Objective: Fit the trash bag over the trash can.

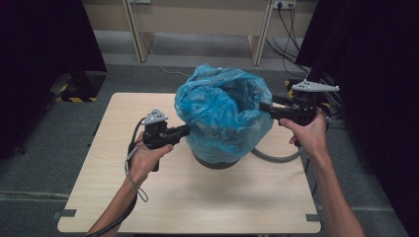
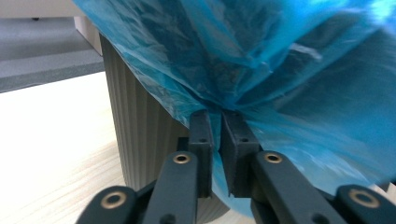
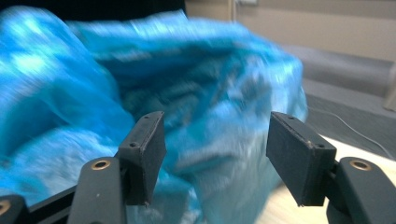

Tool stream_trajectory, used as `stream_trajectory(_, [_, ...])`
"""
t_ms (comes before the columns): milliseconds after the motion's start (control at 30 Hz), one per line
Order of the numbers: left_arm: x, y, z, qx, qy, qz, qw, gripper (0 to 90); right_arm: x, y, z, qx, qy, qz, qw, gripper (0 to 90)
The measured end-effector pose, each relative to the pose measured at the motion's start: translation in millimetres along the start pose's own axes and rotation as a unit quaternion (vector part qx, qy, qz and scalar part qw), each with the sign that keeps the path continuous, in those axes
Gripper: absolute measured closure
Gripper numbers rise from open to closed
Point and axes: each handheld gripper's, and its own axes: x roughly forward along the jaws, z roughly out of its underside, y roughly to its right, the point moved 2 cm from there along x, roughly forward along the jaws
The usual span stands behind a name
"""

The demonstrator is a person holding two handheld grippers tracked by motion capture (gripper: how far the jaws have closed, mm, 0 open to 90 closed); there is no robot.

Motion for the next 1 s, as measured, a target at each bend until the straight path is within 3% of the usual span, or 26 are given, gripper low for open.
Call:
stream_trajectory(100, [-15.2, -3.0, -2.3, 0.005, 0.006, 0.003, 1.0, 73.0, 3.8, 7.1, 0.8, 0.008, 0.009, -0.013, 0.9998, 56.7])
stream_trajectory(267, [-36.3, -18.7, -7.5, -0.009, 0.024, -0.017, 0.9995, 62.6, 14.5, 20.9, -8.8, -0.013, 0.012, 0.013, 0.9998, 79.1])
stream_trajectory(367, [-40.5, -27.7, -8.7, -0.024, 0.03, -0.023, 0.999, 58.2, 27.6, 30.8, -13.1, -0.023, -0.002, 0.035, 0.9991, 83.6])
stream_trajectory(433, [-40.8, -32.6, -9.1, -0.033, 0.033, -0.028, 0.9985, 56.5, 36.0, 39.2, -17.1, -0.016, 0.003, 0.037, 0.9992, 83.6])
stream_trajectory(500, [-40.3, -37.2, -9.3, -0.039, 0.033, -0.034, 0.9981, 54.8, 42.7, 48.9, -22.3, -0.01, 0.013, 0.042, 0.999, 79.5])
stream_trajectory(567, [-39.9, -41.4, -9.9, -0.045, 0.035, -0.04, 0.9976, 53.7, 47.3, 57.3, -26.7, 0.003, 0.015, 0.052, 0.9985, 67.2])
stream_trajectory(667, [-40.2, -46.9, -12.1, -0.051, 0.04, -0.047, 0.9968, 52.4, 43.4, 57.4, -30.6, 0.027, 0.025, 0.053, 0.9979, 52.5])
stream_trajectory(833, [-40.2, -51.9, -17.9, -0.061, 0.048, -0.058, 0.9953, 49.2, 24.7, 39.4, -31.2, 0.031, 0.037, 0.028, 0.9984, 41.0])
stream_trajectory(867, [-40.1, -53.2, -21.0, -0.065, 0.053, -0.062, 0.9945, 47.7, 16.6, 27.9, -28.4, 0.028, 0.034, 0.011, 0.999, 38.8])
stream_trajectory(967, [-39.9, -54.7, -25.1, -0.068, 0.059, -0.065, 0.9938, 46.4, 10.9, 17.9, -23.9, 0.022, 0.024, -0.002, 0.9994, 38.3])
stream_trajectory(1000, [-39.2, -55.6, -28.1, -0.071, 0.062, -0.068, 0.9932, 45.7, 7.2, 8.5, -16.8, 0.008, 0.007, -0.006, 0.9999, 38.4])
